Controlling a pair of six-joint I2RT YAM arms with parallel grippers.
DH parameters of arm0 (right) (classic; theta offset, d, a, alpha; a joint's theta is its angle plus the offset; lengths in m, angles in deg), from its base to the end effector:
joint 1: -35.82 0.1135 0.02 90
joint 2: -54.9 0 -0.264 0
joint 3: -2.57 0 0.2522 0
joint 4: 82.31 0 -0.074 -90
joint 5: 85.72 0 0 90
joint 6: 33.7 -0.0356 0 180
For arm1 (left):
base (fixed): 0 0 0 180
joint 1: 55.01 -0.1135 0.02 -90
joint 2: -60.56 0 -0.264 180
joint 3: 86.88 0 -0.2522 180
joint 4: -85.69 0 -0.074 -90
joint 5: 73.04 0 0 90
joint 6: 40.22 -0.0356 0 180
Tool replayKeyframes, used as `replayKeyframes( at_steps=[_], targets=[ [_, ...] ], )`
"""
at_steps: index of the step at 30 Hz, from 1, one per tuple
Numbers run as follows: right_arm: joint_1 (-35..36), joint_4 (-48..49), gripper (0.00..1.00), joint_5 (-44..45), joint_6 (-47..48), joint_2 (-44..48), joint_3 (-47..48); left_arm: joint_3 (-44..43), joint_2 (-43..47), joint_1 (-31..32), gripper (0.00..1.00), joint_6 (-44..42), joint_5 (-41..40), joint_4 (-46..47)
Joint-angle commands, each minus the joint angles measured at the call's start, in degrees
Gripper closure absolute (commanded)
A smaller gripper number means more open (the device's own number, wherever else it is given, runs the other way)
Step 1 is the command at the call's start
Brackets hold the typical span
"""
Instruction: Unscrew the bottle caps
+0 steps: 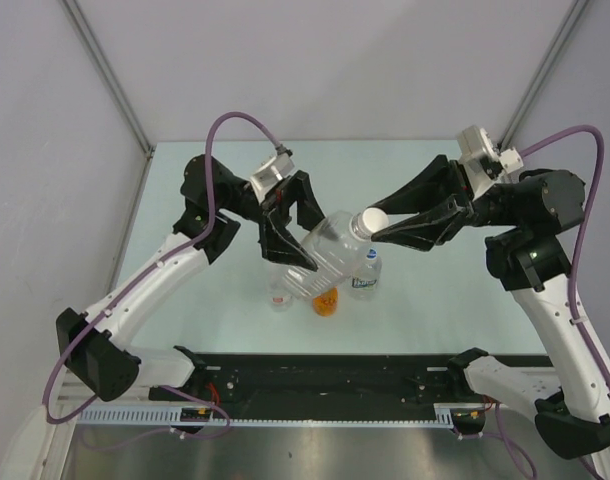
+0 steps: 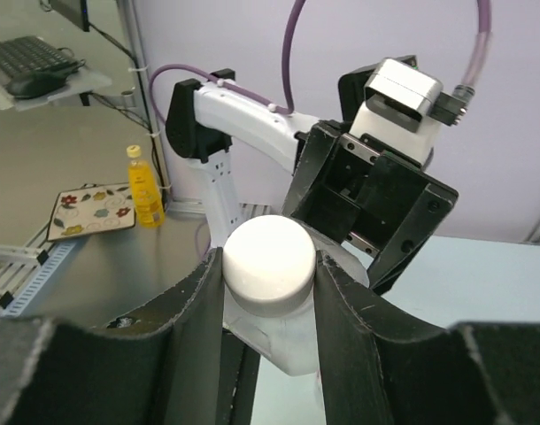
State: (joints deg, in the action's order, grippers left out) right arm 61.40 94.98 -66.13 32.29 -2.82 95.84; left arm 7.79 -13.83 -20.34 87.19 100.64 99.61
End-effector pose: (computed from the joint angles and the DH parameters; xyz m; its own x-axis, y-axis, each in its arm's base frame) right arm 0.1266 0.0978 0.5299 0.0974 0.1979 -0.9754 -0.9835 -0.1312 -0.1248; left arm 0.1997 -0.1811 0.4484 -0.2140 0.0667 -0.9746 0.8489 -0.4809 -0.2193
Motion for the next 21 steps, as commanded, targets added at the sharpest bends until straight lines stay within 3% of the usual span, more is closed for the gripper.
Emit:
replayKeyframes(
  at_steps=[1,7,10,15,17,21],
  targets=[
    [-1.8,6.7,1.0,-0.1,-8.8,3.3,0.5,-0.2,0.2,-2.8,1.0,-2.0,-8.5,0.2],
    [-5.1,7.2,1.0,8.3,-10.2,5.0,0.5,-0.2,1.3,-3.5,1.0,-7.6,-12.1,-6.8],
    [-7.0,-3.9,1.0,23.0,-2.5,7.5,0.8,-0.2,3.0,-4.5,1.0,-11.1,-16.7,-10.9],
    [-7.1,-24.4,1.0,57.7,5.9,6.7,3.2,-0.7,5.6,-5.4,1.0,-19.2,-26.4,-20.2],
    [-7.1,-31.7,1.0,70.3,6.7,4.8,3.1,-1.1,7.0,-5.4,1.0,-20.9,-35.2,-22.2],
    [-7.0,-35.2,1.0,85.1,5.6,0.2,-3.6,1.9,11.4,-5.4,1.0,-22.8,-49.2,-20.4]
  ],
)
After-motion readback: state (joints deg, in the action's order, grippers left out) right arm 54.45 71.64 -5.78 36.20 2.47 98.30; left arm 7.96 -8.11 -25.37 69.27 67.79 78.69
